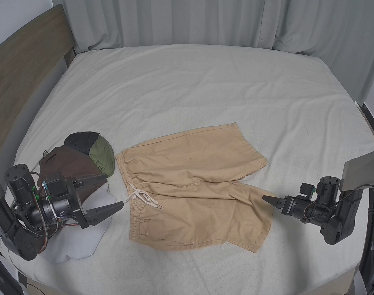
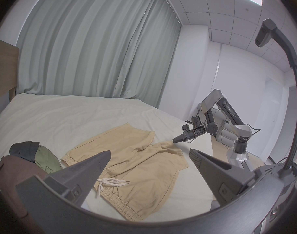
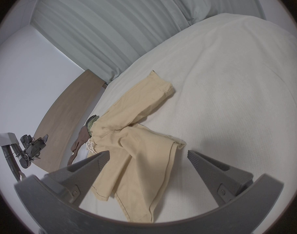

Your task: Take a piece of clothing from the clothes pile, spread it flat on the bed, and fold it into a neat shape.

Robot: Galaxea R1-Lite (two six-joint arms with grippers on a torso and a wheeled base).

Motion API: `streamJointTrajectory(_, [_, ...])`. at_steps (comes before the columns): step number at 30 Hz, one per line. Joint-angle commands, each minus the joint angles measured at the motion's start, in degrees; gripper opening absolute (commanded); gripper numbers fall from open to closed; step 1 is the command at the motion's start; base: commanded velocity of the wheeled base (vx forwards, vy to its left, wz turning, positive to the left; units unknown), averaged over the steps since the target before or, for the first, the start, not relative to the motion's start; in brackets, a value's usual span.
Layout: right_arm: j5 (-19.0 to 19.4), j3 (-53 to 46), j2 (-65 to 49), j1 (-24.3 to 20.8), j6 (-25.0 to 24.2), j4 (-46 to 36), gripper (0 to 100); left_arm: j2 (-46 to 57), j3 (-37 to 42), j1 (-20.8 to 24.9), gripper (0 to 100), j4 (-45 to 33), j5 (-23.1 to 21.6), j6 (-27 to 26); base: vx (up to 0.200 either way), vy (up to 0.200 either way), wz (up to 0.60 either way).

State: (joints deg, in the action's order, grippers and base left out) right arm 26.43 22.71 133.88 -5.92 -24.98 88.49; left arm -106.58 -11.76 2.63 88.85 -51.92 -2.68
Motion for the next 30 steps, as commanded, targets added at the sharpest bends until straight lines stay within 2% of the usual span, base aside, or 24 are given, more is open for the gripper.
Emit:
streamJointTrajectory(1, [0.03, 0.40, 1.83, -0.40, -0.07, 0.01, 100, -0.03, -0.10, -0.08, 100, 0.01, -0.02, 0.05, 0.000, 0.000, 0.00])
streamJointTrajectory(8, [0.11, 0.76, 2.18, -1.37, -0.42, 0.01, 100, -0.29, -0.72, -0.08, 100, 0.01, 0.15, 0.05, 0.000, 0.000, 0.00])
streamJointTrajectory(15, [0.11, 2.07, 2.27, -3.48, -8.16, 0.10, 100, -0.29, -0.80, -0.17, 100, 0.01, 0.15, 0.05, 0.000, 0.000, 0.00])
streamJointTrajectory(24, [-0.15, 5.68, 2.62, -3.04, -8.86, 0.19, 100, -0.64, -0.80, -0.17, 100, 0.01, 0.06, 0.40, 0.000, 0.000, 0.00])
streamJointTrajectory(30, [-4.19, 8.93, 2.62, -2.69, -8.86, 0.19, 100, -0.47, -0.80, -0.17, 100, 0.01, 0.06, 0.84, 0.000, 0.000, 0.00])
